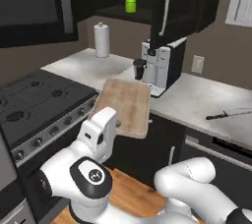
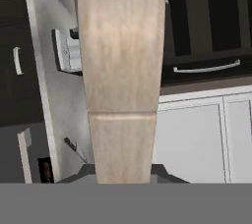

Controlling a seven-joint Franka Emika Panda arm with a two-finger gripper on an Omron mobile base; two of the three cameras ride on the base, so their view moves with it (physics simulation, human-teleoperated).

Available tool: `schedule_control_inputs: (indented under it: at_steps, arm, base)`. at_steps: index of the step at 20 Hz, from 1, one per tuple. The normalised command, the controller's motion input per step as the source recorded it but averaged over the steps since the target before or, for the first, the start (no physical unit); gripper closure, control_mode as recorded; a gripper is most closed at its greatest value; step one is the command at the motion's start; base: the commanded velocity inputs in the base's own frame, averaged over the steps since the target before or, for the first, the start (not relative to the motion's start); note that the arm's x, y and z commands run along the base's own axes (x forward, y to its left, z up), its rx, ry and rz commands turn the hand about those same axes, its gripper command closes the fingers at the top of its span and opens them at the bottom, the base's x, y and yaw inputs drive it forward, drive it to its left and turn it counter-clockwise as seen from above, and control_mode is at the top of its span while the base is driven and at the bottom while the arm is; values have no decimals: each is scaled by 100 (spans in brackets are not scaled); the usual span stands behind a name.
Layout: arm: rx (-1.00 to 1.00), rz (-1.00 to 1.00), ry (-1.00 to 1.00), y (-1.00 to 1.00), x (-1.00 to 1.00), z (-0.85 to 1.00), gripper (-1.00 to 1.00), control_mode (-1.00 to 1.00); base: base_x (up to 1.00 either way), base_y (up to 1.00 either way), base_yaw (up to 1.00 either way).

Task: Move the cutting board and knife to the sink. Then move spray from the cabinet to the counter.

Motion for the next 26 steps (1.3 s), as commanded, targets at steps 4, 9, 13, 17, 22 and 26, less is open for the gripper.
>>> schedule_control_inputs:
  at_steps: [4, 9, 13, 17, 22, 26]
  arm:
    - [0, 0, 0, 0, 0, 0, 100, 100]
    - [0, 0, 0, 0, 0, 0, 100, 100]
    - [0, 0, 0, 0, 0, 0, 100, 100]
    - [0, 0, 0, 0, 0, 0, 100, 100]
    - [0, 0, 0, 0, 0, 0, 100, 100]
    - [0, 0, 0, 0, 0, 0, 100, 100]
  base:
    - [-22, 2, 84]
    - [-16, 3, 94]
    - [-9, 4, 100]
    - [-5, 2, 100]
    - [-4, 0, 100]
    - [-2, 0, 100]
